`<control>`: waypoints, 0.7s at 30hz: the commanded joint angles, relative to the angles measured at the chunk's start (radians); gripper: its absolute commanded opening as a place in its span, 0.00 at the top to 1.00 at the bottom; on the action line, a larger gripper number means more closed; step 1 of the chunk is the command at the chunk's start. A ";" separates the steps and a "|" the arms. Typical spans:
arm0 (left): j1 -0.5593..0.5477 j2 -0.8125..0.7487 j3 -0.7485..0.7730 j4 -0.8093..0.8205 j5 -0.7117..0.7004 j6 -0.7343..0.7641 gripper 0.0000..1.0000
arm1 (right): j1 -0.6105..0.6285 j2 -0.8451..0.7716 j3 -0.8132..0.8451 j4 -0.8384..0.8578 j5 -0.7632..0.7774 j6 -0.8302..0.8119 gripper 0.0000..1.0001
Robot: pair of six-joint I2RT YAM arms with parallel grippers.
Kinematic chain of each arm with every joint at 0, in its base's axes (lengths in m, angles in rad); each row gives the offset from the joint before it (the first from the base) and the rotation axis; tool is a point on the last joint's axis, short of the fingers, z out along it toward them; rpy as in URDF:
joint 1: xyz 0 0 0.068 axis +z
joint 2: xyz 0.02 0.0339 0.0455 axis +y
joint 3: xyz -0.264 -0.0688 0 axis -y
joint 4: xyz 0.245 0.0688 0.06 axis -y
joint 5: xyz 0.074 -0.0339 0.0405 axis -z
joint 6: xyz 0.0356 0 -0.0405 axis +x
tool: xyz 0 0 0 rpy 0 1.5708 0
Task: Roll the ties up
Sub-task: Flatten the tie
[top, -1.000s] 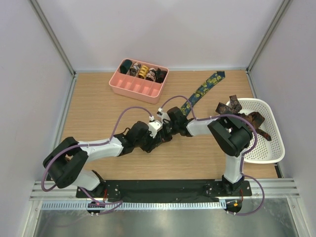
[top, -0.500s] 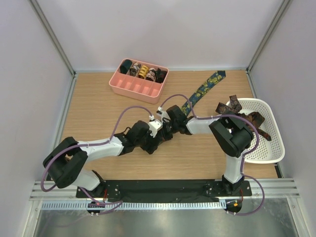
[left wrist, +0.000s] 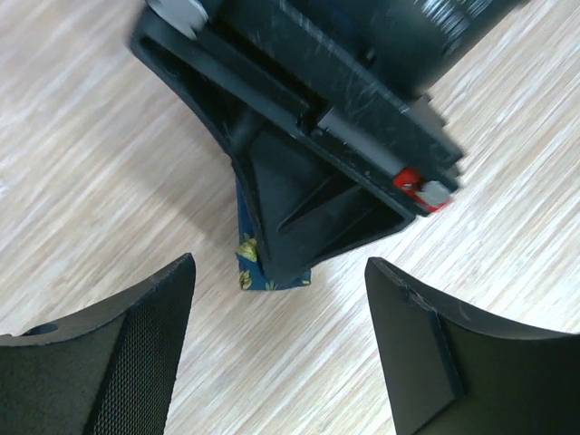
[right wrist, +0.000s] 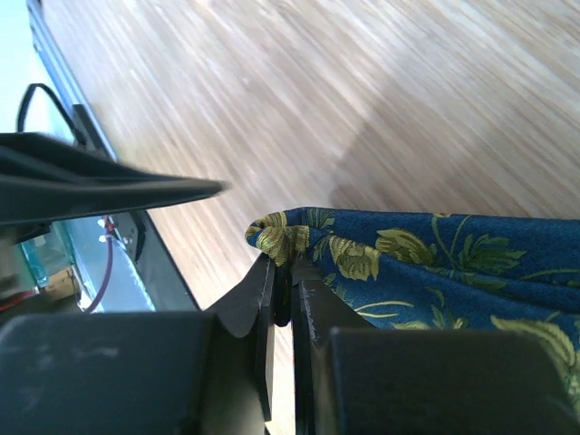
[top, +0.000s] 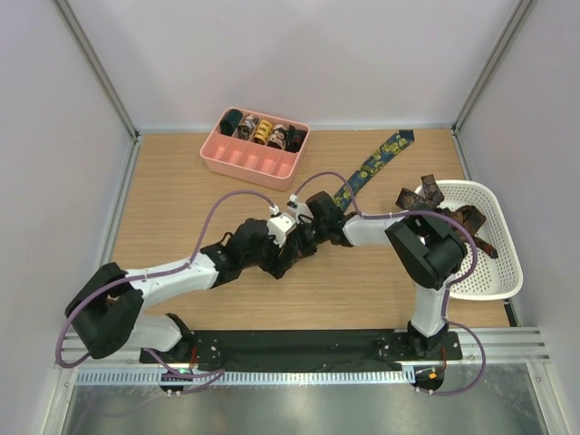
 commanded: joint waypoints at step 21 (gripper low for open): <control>-0.002 0.090 0.035 0.076 0.022 0.086 0.56 | -0.055 -0.095 -0.105 0.269 -0.135 0.156 0.97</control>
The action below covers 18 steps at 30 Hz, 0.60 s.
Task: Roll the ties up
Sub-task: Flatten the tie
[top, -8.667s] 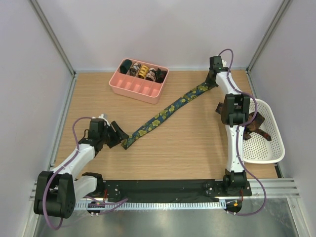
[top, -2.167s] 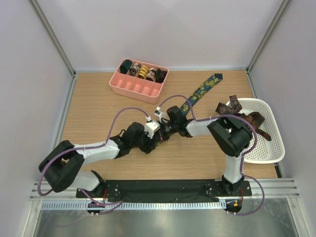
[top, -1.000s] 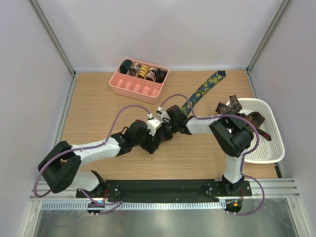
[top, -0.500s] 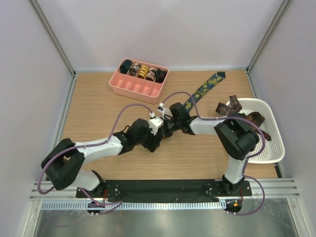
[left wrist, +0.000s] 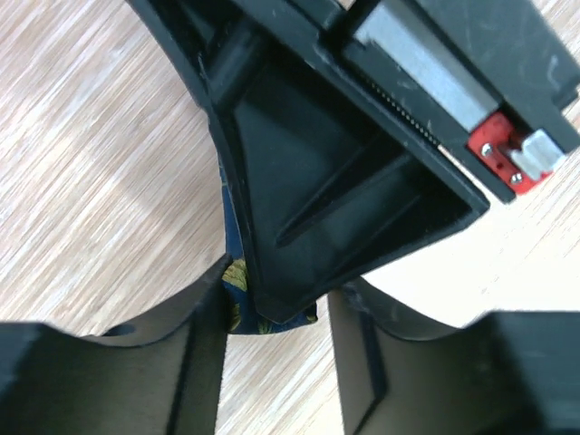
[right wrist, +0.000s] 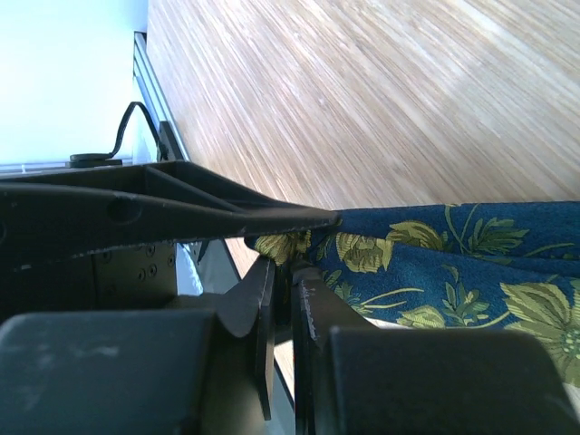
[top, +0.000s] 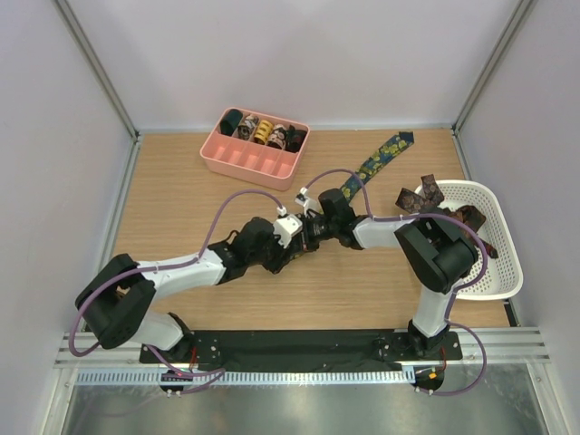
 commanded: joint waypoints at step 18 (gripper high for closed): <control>-0.011 0.079 0.075 -0.108 0.049 0.003 0.61 | -0.011 -0.021 0.036 -0.114 0.083 -0.097 0.80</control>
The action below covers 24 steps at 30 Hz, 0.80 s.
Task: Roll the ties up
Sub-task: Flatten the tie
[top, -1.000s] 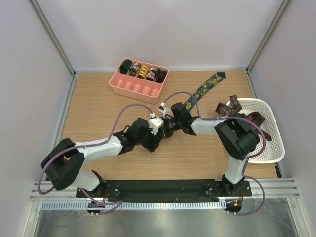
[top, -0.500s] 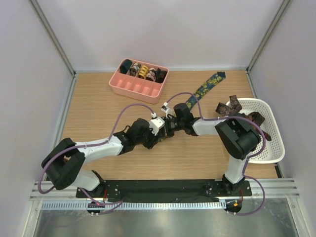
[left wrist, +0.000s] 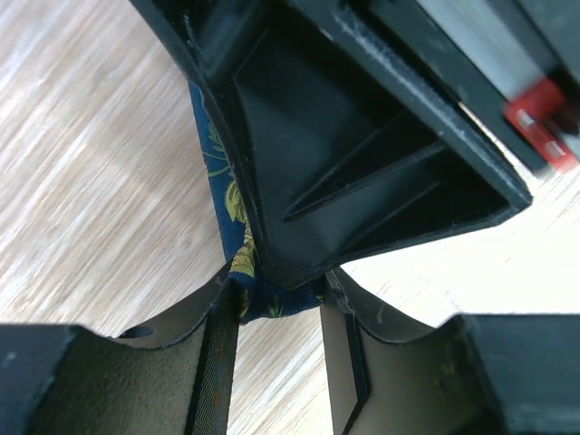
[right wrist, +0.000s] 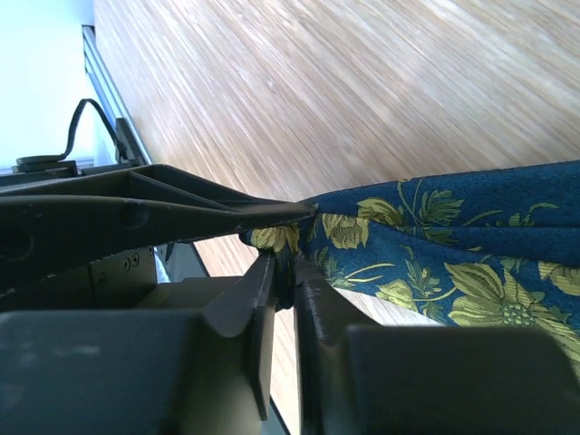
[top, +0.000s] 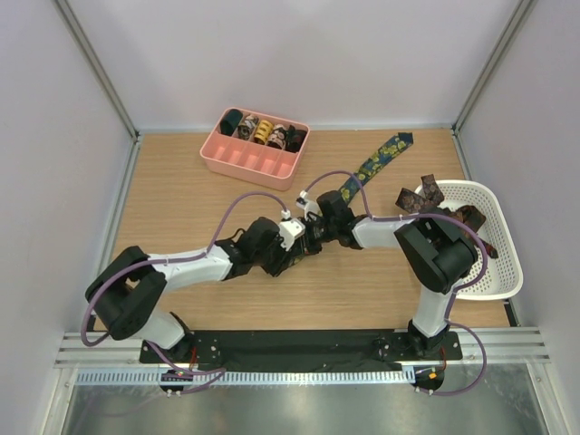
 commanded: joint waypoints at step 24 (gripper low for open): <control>-0.016 0.054 0.142 -0.140 -0.041 -0.018 0.44 | -0.006 0.046 0.065 -0.081 0.090 -0.108 0.99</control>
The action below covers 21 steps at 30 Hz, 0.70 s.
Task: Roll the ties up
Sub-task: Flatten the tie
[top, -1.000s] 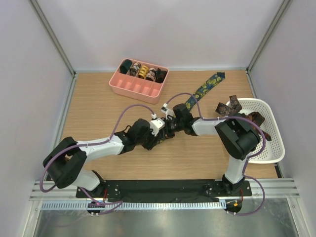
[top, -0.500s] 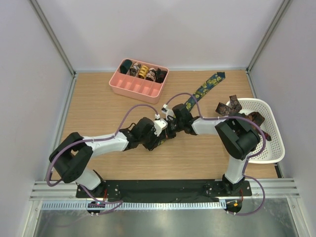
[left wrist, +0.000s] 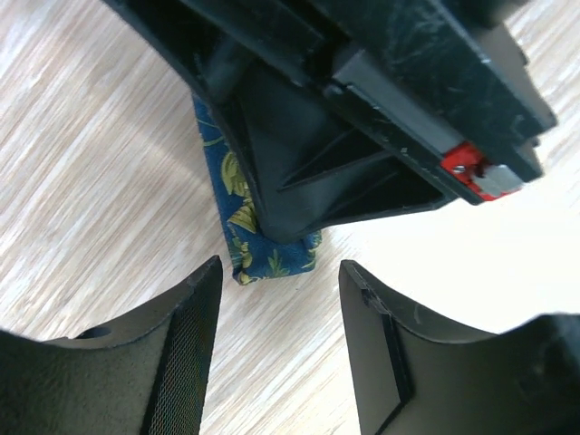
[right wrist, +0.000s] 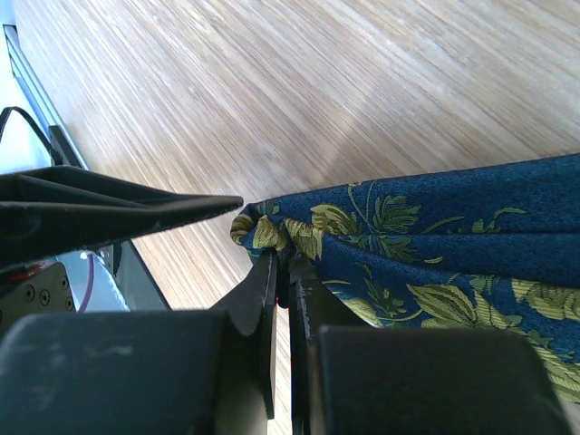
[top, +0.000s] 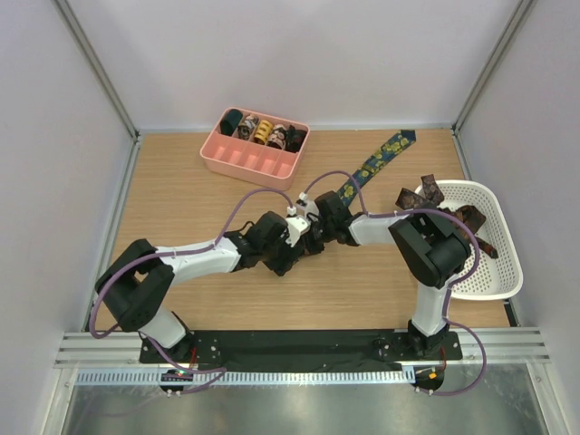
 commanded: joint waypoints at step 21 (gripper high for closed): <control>0.003 -0.884 -0.396 0.043 -0.506 -0.443 0.16 | 0.270 -0.154 0.149 -0.244 0.327 -0.133 0.34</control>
